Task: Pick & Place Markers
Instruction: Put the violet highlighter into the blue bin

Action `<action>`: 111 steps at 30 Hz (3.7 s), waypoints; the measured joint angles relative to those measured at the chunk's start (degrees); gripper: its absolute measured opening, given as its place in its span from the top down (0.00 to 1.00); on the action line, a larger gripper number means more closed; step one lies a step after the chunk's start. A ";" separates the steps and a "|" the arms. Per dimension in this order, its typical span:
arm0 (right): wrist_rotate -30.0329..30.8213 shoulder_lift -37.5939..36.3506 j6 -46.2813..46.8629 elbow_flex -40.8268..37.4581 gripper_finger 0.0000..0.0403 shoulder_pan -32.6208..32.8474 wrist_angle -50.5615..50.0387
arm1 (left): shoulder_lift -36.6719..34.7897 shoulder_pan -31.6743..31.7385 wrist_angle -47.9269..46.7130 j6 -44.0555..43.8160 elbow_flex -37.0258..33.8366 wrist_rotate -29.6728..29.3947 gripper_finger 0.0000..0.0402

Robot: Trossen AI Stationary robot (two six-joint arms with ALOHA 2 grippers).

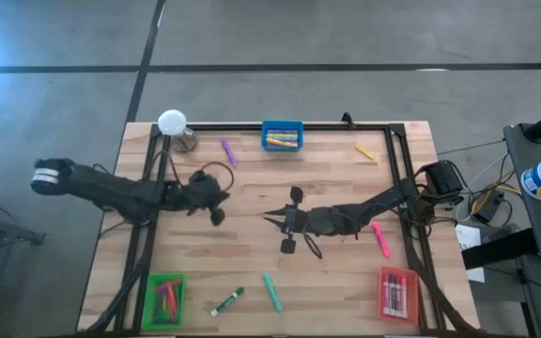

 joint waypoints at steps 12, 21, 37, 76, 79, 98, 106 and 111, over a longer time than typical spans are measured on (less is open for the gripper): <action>0.01 0.00 0.07 0.00 0.85 -0.31 0.06 | 7.06 15.76 16.93 -0.55 -2.70 -1.99 0.81; -0.01 0.00 0.07 0.00 0.85 -0.28 -0.03 | 20.42 17.99 15.03 -3.69 5.78 -8.03 0.70; -0.03 0.02 0.07 0.00 0.85 -0.26 -1.30 | 27.81 21.95 1.30 19.15 17.16 -5.04 0.69; -0.14 0.11 0.07 -0.22 0.85 -0.48 -1.78 | 42.78 27.44 -25.89 70.08 36.82 -5.12 0.69; -0.14 0.11 0.07 -0.22 0.85 -0.48 -1.78 | 43.48 27.48 -26.30 70.06 36.95 -4.85 0.69; -0.13 0.11 0.07 -0.24 0.85 -0.48 -1.86 | 43.69 27.26 -32.84 66.28 37.30 -3.78 0.86; -0.13 0.09 0.07 -0.24 0.85 -0.48 -1.98 | 43.82 25.68 -33.51 68.87 37.91 -4.91 0.87; -0.14 0.09 0.06 -0.26 0.85 -0.50 -2.26 | 43.97 24.01 -34.74 69.09 39.59 -2.91 0.87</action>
